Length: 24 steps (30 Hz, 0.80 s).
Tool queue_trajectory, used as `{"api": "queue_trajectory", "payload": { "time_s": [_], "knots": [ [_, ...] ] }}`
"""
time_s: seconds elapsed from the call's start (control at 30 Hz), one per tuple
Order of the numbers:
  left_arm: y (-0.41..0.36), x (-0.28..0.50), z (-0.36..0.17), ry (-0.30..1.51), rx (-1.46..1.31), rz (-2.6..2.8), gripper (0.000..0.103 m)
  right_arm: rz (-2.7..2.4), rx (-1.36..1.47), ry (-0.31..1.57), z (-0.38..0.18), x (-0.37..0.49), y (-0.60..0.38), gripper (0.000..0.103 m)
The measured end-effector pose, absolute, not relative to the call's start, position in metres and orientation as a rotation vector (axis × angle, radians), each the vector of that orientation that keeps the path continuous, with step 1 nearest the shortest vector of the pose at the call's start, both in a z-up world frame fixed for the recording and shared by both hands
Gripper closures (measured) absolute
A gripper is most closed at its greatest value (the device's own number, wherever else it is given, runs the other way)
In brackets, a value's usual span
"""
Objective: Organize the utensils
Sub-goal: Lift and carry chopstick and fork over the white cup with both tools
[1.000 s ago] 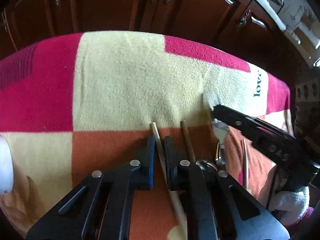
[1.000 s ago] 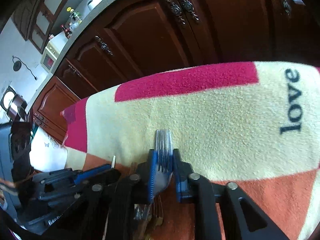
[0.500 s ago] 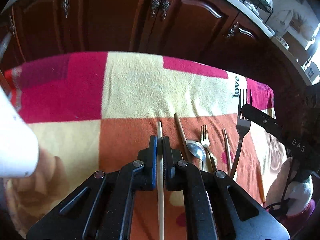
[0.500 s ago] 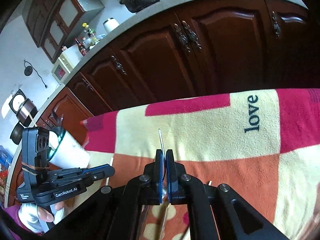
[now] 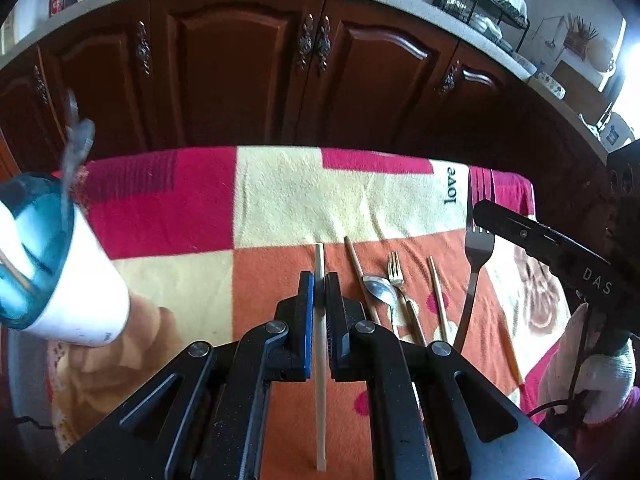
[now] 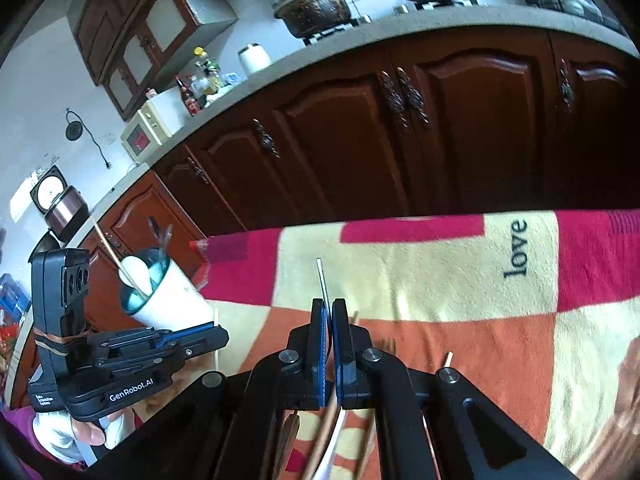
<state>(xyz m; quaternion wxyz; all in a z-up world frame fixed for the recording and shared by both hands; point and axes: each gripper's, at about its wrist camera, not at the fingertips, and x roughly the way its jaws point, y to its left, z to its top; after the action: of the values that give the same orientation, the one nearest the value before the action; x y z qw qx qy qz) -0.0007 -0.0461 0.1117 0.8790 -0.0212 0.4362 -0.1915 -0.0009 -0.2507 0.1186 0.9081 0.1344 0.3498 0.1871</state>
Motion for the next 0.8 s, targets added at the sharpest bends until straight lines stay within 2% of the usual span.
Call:
{"api": "queue_trajectory", "payload": {
  "time_s": [0.8],
  "knots": [
    [0.09,-0.025,0.239,0.726,-0.14,-0.317,0.099,0.531,0.21,0.638,0.198,-0.011,-0.138,0.1]
  ]
}}
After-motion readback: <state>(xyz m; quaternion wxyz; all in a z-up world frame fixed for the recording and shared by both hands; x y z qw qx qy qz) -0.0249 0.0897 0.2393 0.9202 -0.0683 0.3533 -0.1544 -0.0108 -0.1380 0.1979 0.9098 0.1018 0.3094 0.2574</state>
